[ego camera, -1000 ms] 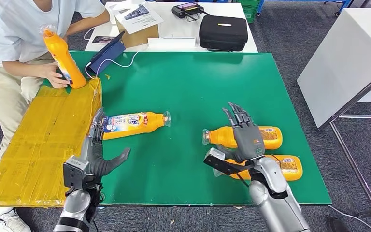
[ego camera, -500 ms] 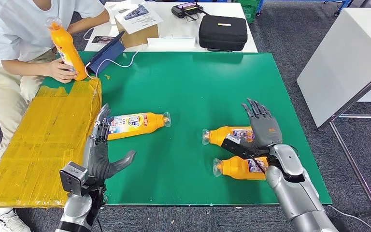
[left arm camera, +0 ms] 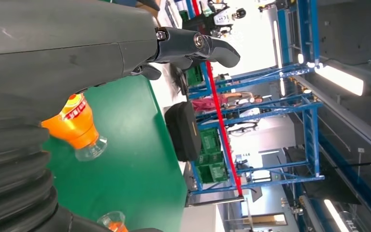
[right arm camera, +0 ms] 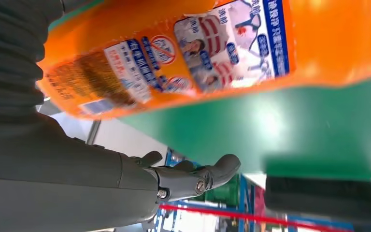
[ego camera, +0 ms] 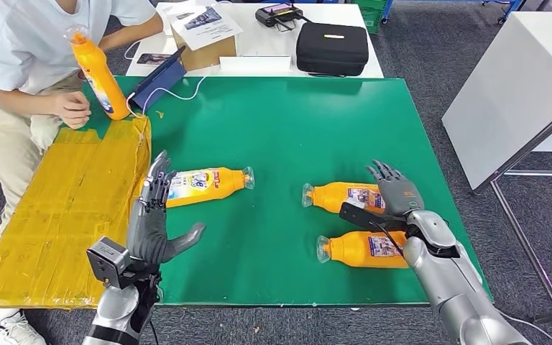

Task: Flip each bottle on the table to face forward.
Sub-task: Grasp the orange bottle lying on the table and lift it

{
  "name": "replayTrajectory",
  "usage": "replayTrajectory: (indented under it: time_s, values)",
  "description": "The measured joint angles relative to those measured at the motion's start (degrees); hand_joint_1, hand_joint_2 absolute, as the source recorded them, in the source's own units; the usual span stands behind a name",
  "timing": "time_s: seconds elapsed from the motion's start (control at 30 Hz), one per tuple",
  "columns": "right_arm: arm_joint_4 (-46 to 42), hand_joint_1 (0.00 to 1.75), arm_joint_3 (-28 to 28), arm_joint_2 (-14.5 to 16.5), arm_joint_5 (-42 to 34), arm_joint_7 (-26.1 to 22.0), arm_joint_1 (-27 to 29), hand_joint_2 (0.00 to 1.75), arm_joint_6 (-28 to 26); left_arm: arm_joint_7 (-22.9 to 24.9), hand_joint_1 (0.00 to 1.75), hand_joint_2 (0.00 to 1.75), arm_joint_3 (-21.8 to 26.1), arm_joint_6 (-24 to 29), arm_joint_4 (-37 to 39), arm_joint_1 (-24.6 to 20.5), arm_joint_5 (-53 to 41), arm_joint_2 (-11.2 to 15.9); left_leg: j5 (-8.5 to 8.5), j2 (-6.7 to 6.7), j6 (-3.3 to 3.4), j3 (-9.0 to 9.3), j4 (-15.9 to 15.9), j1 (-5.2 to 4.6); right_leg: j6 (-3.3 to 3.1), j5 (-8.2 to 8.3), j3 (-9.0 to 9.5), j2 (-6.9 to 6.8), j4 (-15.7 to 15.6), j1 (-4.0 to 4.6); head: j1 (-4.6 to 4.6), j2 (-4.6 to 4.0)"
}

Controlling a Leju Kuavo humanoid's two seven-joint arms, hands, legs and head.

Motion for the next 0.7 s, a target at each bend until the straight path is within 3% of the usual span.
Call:
replayTrajectory:
  time_s: [0.37,0.4,0.5,0.53,0.6,0.7]
  values:
    - [7.8,0.03,1.6,0.2,-0.4,-1.4,-2.5,1.75,0.6,0.0,0.0,1.75,-0.5,-0.3,0.9,-0.7,0.4,0.0,0.0,0.0,0.01,0.0,0.0,0.0,0.0,0.0,0.0,0.0,0.0,0.0,-0.01,0.0]
    - [8.2,0.17,1.6,0.3,-0.4,-1.4,-2.7,1.75,0.7,0.0,0.0,1.75,-0.6,-0.4,1.0,-0.7,0.4,0.0,0.0,0.0,0.01,0.0,0.0,0.0,0.0,0.0,-0.01,0.0,0.0,0.0,-0.01,0.0]
    - [10.4,1.35,2.1,0.3,0.2,-1.1,-4.0,1.75,0.8,0.0,0.0,1.75,-0.9,-0.5,1.5,-1.2,0.6,0.0,0.0,0.0,0.01,0.0,0.0,0.0,0.0,0.0,-0.01,0.0,0.0,0.0,-0.01,0.0]
    - [11.2,1.64,2.3,0.3,0.5,-0.9,-4.5,1.75,0.8,0.0,0.0,1.75,-1.0,-0.6,1.7,-1.4,0.6,0.0,0.0,0.0,0.01,0.01,0.0,0.0,0.0,0.0,0.0,0.0,0.0,0.0,-0.01,0.0]
    - [12.7,1.74,2.7,0.2,0.9,-0.7,-5.2,1.75,0.8,0.0,0.0,1.75,-1.0,-0.7,2.0,-1.6,0.7,0.0,0.01,0.0,0.01,0.02,0.0,0.01,0.0,0.0,0.01,0.0,0.0,0.0,-0.01,0.0]
    - [14.4,1.75,3.1,0.3,1.1,-0.7,-6.1,1.75,0.3,0.0,0.0,1.75,-1.1,-0.7,2.5,-1.8,0.8,0.0,0.01,0.0,0.01,0.03,0.0,0.0,0.0,0.0,0.03,0.0,0.0,0.0,0.0,0.0]
